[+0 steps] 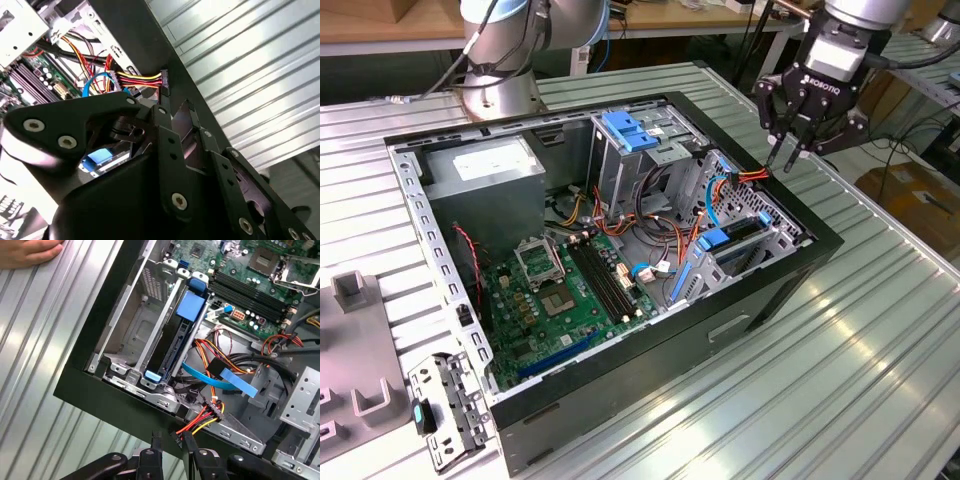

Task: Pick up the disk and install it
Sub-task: 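Insert the first disk wire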

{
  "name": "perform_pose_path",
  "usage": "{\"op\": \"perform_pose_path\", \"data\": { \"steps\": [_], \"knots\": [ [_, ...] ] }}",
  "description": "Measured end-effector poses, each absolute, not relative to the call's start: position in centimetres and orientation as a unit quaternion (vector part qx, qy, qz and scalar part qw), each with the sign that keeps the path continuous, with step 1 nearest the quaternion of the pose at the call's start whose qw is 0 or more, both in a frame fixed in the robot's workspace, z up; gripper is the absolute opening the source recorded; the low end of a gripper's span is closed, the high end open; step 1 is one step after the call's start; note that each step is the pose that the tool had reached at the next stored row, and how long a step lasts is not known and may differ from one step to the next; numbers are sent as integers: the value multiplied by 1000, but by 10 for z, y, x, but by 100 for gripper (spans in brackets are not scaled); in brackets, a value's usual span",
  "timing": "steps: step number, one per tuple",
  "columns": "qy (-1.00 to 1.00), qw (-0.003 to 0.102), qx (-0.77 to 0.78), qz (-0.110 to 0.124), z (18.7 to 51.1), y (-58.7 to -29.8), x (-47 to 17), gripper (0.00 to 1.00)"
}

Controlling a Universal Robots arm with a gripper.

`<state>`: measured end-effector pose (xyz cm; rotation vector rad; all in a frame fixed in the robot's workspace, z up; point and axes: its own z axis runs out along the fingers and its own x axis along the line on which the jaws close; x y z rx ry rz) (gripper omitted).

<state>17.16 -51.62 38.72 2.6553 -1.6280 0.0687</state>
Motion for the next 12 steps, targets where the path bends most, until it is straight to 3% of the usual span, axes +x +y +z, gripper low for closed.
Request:
{"op": "perform_pose_path", "data": {
  "steps": [12],
  "knots": [
    [-470,12,883,23,385,-516,172,30]
  ]
}}
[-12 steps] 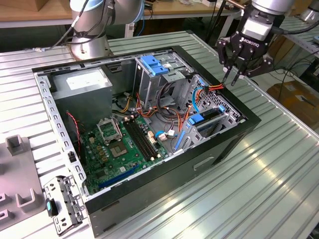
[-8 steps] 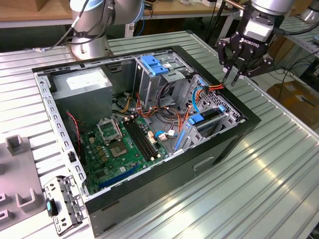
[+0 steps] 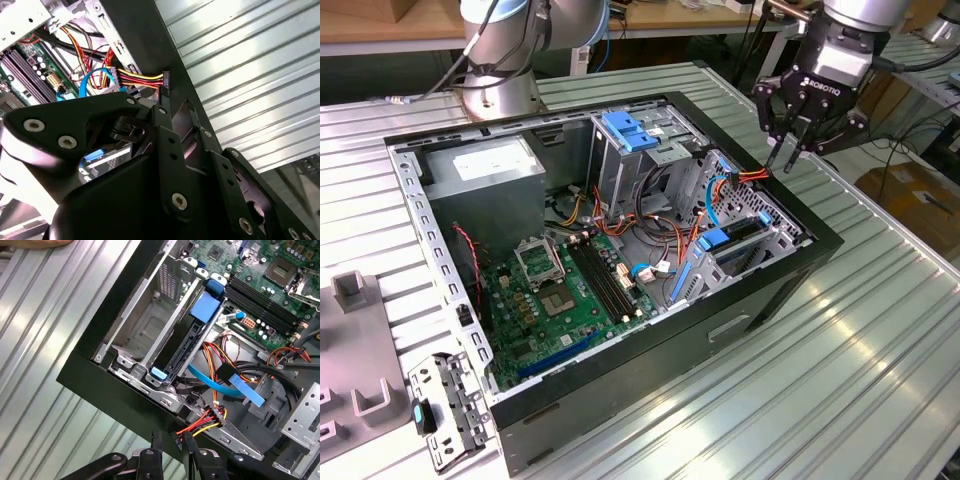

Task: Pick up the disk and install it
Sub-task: 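Insert the first disk wire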

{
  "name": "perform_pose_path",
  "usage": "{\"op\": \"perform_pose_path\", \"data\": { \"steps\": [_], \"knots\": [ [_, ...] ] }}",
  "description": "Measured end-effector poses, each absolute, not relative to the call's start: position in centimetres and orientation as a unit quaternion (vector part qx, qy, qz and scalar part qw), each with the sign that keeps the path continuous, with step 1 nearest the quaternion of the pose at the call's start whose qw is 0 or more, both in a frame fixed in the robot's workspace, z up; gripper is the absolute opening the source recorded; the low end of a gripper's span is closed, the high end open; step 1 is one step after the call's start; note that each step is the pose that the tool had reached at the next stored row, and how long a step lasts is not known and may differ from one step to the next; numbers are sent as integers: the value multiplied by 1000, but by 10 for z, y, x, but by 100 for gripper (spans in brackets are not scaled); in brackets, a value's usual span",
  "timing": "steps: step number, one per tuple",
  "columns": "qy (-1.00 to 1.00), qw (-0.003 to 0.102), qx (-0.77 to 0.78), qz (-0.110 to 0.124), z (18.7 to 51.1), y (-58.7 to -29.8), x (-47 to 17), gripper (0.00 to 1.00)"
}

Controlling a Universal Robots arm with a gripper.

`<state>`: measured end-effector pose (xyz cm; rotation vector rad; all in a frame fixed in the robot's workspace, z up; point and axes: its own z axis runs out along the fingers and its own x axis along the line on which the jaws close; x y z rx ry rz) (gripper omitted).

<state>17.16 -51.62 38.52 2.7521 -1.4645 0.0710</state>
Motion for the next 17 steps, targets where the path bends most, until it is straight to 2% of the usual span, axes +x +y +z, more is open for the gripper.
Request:
{"op": "perform_pose_path", "data": {
  "steps": [17],
  "knots": [
    [-393,8,919,23,379,-516,171,30]
  ]
}}
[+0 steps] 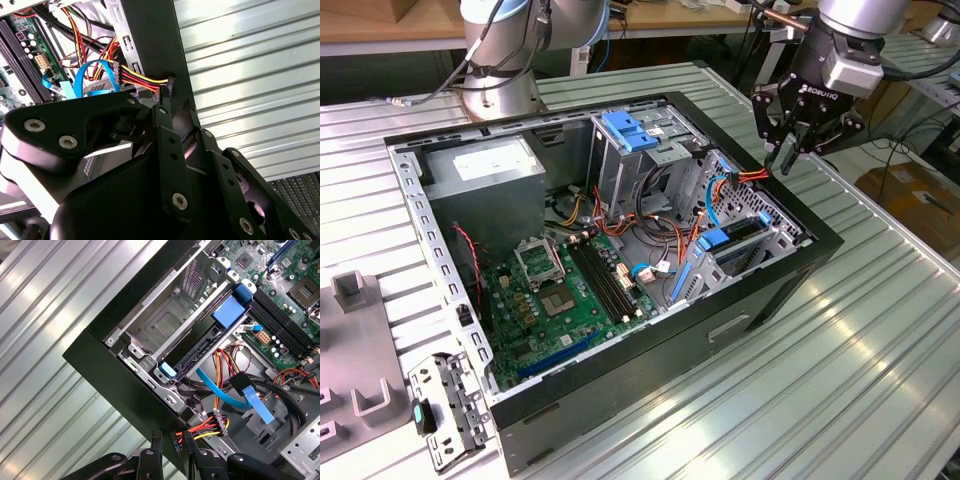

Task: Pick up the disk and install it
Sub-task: 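Insert the first disk wire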

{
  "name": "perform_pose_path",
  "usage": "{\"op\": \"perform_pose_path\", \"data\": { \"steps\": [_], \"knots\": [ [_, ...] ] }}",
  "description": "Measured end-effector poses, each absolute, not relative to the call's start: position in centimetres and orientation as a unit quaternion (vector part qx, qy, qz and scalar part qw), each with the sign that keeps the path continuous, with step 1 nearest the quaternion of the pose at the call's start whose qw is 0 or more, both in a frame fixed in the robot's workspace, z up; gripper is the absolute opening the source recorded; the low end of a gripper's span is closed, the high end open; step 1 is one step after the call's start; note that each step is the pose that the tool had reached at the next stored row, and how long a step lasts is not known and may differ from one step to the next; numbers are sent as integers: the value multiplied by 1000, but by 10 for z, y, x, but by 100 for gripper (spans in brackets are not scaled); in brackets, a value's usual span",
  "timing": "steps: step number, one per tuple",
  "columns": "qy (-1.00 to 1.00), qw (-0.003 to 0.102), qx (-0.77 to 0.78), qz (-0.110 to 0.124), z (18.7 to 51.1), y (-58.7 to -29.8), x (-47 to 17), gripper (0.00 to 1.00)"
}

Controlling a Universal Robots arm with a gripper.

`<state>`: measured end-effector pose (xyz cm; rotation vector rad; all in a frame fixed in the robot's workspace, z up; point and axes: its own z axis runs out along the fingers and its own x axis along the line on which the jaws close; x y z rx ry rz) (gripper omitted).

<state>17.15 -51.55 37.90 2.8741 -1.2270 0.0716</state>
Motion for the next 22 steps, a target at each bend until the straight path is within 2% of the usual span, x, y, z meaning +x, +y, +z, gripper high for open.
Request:
{"op": "perform_pose_path", "data": {
  "steps": [22],
  "knots": [
    [-307,5,952,23,366,-513,171,30]
  ]
}}
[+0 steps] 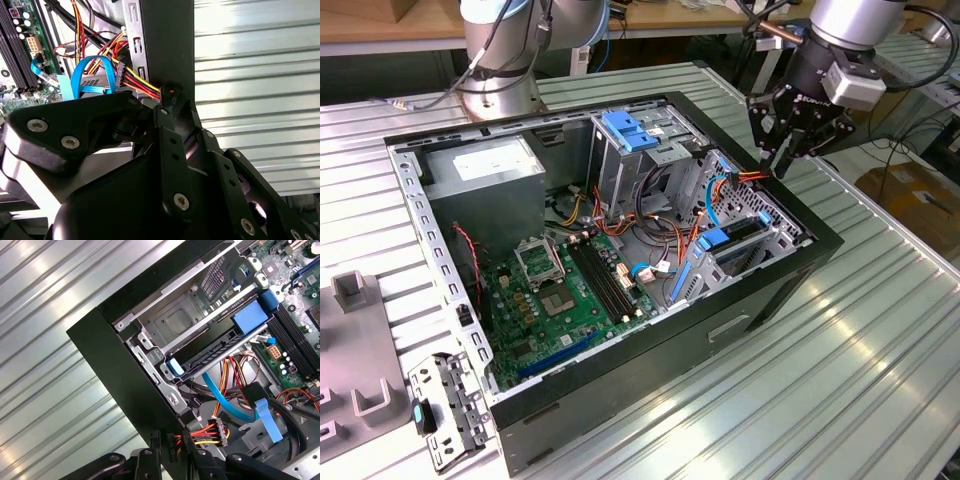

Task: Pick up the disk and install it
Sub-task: 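Insert the first disk wire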

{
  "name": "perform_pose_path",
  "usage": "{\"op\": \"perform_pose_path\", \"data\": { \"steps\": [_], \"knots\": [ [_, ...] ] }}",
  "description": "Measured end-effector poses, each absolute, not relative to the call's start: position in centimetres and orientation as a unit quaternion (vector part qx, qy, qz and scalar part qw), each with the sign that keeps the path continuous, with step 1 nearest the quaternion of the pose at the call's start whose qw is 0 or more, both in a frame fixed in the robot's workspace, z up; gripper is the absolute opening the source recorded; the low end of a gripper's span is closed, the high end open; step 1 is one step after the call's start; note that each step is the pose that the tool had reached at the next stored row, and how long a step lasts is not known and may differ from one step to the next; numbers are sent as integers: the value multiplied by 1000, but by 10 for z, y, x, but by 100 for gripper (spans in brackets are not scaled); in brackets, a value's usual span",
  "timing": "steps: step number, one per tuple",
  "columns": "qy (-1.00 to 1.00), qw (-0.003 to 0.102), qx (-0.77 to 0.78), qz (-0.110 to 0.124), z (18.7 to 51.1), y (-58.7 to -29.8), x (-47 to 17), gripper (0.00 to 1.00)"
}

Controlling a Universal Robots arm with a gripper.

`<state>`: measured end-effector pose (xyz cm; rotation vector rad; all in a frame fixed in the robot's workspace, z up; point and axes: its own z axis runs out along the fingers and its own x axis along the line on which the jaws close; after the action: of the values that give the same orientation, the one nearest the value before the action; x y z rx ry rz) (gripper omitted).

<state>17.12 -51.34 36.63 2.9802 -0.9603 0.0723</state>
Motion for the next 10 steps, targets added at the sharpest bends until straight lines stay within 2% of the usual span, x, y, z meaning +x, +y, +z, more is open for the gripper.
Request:
{"op": "perform_pose_path", "data": {
  "steps": [3,5,10],
  "knots": [
    [-303,4,953,23,366,-513,171,29],
    [-301,4,953,23,366,-513,171,16],
    [-300,4,954,23,371,-513,171,16]
  ]
}}
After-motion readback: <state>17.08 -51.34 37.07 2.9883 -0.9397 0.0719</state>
